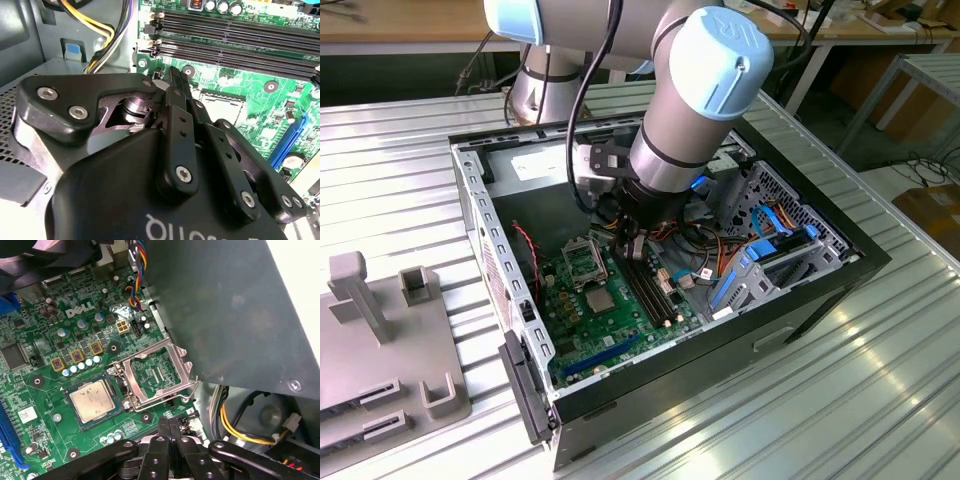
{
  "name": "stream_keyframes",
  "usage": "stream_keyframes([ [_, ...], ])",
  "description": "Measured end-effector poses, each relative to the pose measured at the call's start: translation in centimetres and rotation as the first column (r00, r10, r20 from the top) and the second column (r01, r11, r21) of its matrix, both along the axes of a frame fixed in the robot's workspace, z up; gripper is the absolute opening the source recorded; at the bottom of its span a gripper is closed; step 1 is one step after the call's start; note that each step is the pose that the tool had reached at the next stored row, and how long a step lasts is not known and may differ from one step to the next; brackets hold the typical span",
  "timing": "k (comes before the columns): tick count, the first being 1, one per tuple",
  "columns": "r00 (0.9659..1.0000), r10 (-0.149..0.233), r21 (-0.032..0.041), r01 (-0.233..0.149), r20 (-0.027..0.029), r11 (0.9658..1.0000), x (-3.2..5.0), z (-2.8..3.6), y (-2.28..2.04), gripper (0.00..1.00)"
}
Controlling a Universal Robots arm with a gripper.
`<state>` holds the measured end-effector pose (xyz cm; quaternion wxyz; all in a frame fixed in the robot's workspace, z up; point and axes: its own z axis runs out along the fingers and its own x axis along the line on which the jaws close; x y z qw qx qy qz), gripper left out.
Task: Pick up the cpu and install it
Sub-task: 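Close the cpu cover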
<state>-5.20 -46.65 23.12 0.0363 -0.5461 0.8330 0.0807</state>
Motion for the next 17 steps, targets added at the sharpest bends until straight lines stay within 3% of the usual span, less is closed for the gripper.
stream_keyframes([
  [13, 1.0000, 0.000, 0.0001, 0.000, 0.0000, 1.0000, 0.01, 0.00, 0.02, 0.11],
  [17, 0.9998, 0.020, 0.0019, -0.020, 0.0009, 0.9998, 0.01, -0.03, 0.65, 0.11],
])
